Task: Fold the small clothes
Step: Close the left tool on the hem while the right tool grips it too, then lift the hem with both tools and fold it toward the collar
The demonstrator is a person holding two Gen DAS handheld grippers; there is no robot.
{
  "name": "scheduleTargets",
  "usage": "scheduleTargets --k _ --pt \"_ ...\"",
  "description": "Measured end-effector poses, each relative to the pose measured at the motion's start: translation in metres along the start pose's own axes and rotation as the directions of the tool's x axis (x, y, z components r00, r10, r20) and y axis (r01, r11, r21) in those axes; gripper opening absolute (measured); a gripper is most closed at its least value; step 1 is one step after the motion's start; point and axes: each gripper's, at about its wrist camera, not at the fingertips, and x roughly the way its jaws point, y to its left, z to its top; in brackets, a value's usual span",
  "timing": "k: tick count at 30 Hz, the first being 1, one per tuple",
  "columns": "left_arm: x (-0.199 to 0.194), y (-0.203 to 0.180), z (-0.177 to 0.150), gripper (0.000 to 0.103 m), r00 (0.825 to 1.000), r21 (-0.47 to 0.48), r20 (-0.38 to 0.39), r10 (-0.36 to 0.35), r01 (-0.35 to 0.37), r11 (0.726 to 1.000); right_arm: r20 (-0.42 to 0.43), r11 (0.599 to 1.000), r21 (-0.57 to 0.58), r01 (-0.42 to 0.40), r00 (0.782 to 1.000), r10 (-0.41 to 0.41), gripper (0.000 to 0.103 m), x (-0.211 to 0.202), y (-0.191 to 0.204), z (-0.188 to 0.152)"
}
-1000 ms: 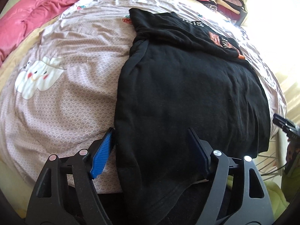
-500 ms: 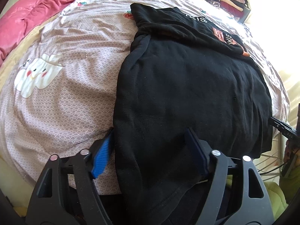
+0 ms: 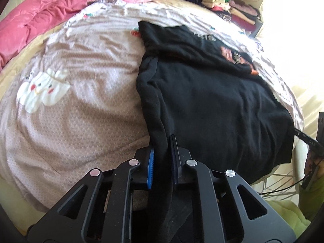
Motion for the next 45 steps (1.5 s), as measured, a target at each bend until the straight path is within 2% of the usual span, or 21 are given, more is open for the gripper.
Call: scheduleTargets --k 8,11,14,15,17,21,23,26,27,28,29,32,36,40,45 --pt "-0.031 -0.001 0.041 0.001 0.991 0.0 0.13 -0.005 0.005 1.0 0.155 0.999 -0.037 -0.01 0.988 0.016 0.007 -0.023 0.006 0.046" --pt "-0.032 -0.001 0.054 0.001 0.991 0.003 0.136 0.005 -0.005 1.0 0.193 0.999 -0.036 0.001 0.981 0.006 0.007 -0.022 0.004 0.065" --pt "-0.029 -0.001 0.05 0.003 0.993 0.004 0.116 0.003 -0.003 1.0 0.19 1.0 -0.028 0.013 0.982 -0.007 0.007 -0.019 -0.001 0.073" --pt "-0.026 0.001 0.045 0.005 0.995 0.005 0.095 0.014 -0.015 1.0 0.185 0.999 -0.031 0.022 0.983 -0.016 0.007 -0.017 -0.001 0.074" --pt "-0.021 0.004 0.034 0.024 0.998 0.001 0.056 0.016 -0.016 1.0 0.164 0.998 -0.04 0.039 0.986 -0.032 0.007 -0.01 -0.001 0.071" --pt "-0.006 0.008 0.009 0.034 1.0 -0.002 -0.029 -0.005 0.004 1.0 0.144 0.999 -0.015 0.043 0.989 -0.04 0.007 -0.003 -0.004 0.062" --pt "0.0 0.005 0.002 0.044 0.998 0.008 -0.057 -0.007 0.007 1.0 0.14 0.999 -0.002 0.044 0.989 -0.043 0.007 -0.001 -0.006 0.056" --pt "0.01 -0.003 -0.007 0.045 0.996 0.03 -0.094 -0.008 0.011 0.999 0.122 0.999 0.007 0.047 0.991 -0.048 0.009 0.005 -0.007 0.048" --pt "0.015 -0.006 -0.01 0.045 0.994 0.038 -0.112 -0.011 0.015 0.999 0.118 0.999 0.007 0.05 0.992 -0.05 0.009 0.006 -0.007 0.046" --pt "0.019 -0.008 -0.012 0.04 0.992 0.048 -0.122 -0.012 0.018 0.999 0.111 0.999 0.011 0.05 0.992 -0.05 0.01 0.009 -0.008 0.043" --pt "0.021 -0.011 -0.013 0.026 0.992 0.063 -0.127 -0.008 0.016 0.998 0.103 0.999 0.014 0.047 0.993 -0.048 0.01 0.011 -0.009 0.042" --pt "0.018 -0.012 -0.01 0.008 0.992 0.066 -0.12 -0.044 0.053 0.996 0.082 0.999 0.025 0.042 0.996 -0.044 0.01 0.016 -0.012 0.036" --pt "0.011 -0.014 -0.004 0.006 0.993 0.068 -0.09 -0.081 0.087 0.994 0.085 0.999 0.033 0.025 0.996 -0.028 0.008 0.015 -0.014 0.035" --pt "-0.009 -0.015 0.018 0.006 0.991 0.057 -0.004 -0.137 0.137 0.989 0.137 0.999 0.037 0.01 0.99 -0.015 0.007 0.002 -0.017 0.043" --pt "-0.023 -0.013 0.053 0.006 0.987 0.056 0.082 -0.138 0.133 0.989 0.202 1.0 0.029 0.005 0.979 -0.01 0.007 -0.011 -0.019 0.065"
